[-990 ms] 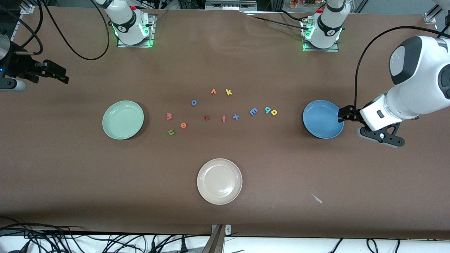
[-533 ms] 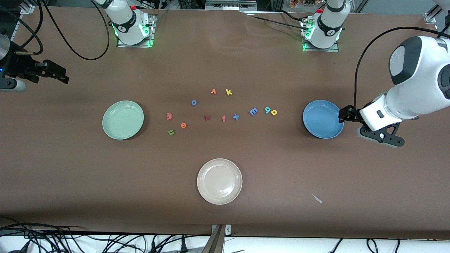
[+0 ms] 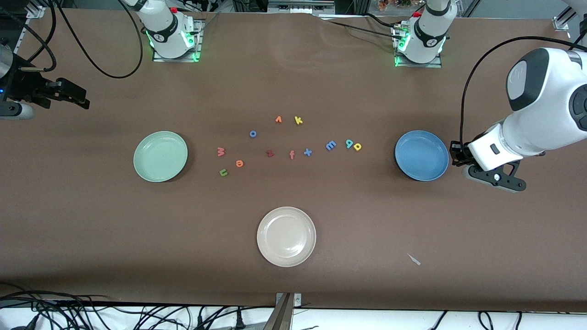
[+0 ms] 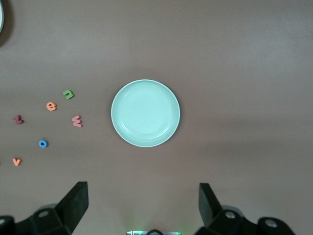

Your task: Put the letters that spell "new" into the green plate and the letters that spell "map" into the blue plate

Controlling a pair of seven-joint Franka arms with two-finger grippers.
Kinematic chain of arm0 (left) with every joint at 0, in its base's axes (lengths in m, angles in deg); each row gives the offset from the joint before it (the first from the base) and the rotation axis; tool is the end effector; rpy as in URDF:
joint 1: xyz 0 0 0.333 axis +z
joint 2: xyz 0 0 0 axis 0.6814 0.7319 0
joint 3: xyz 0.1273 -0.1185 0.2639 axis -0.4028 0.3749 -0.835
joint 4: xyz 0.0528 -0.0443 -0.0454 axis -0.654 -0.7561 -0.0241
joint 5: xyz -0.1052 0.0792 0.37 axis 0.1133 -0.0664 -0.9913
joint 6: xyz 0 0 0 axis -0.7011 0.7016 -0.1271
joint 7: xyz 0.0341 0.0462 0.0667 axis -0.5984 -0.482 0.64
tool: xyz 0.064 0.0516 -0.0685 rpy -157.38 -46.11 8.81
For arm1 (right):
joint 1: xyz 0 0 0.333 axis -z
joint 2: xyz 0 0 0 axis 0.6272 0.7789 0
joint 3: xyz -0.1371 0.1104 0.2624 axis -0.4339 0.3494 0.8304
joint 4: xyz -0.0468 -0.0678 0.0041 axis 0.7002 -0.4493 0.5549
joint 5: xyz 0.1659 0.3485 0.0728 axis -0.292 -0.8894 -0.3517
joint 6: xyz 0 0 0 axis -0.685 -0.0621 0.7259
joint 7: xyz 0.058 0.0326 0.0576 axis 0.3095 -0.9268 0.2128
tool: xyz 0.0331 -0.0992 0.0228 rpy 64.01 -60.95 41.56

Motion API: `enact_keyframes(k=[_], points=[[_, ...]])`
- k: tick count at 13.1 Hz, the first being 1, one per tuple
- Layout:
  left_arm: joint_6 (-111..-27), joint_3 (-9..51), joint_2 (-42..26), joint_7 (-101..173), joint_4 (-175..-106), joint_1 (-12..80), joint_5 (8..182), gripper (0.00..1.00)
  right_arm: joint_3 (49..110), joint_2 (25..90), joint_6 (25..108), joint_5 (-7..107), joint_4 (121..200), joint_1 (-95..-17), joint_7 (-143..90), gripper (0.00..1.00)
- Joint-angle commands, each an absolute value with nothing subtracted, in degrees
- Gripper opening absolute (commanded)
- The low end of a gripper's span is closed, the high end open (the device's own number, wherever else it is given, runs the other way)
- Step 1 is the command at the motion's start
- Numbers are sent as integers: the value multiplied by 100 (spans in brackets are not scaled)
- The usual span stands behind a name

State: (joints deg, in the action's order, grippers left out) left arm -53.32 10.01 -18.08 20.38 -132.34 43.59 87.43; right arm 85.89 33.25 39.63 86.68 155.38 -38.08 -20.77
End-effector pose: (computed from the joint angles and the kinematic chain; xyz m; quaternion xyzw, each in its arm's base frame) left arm 0.6273 -0.0700 0.4698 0.9889 -0.1374 -0.0473 0.0301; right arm 0.5459 0.0032 0.5968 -0.9991 0.0038 0.0419 0.0041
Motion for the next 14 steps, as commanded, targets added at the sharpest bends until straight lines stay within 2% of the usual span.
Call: enact_keyframes(k=[1, 2, 3, 4, 14], points=[[-5298, 998, -1844, 1902, -13254, 4374, 8886, 15, 8611, 3333, 3877, 8570, 15447, -3779, -2110, 100], [-5298, 998, -1844, 1902, -13254, 4374, 8886, 46, 8611, 3333, 3877, 8570, 15456, -3779, -2110, 100], [-5307, 998, -1844, 1893, -13245, 4374, 8886, 87, 8611, 3333, 3877, 8570, 15447, -3779, -2119, 100], [-5315, 998, -1836, 1885, -13245, 4374, 8877, 99, 8611, 3333, 3877, 8570, 15447, -3779, -2110, 100], [-5324, 998, -1835, 1876, -13245, 4374, 8886, 99, 8611, 3333, 3877, 8570, 15456, -3770, -2119, 100]])
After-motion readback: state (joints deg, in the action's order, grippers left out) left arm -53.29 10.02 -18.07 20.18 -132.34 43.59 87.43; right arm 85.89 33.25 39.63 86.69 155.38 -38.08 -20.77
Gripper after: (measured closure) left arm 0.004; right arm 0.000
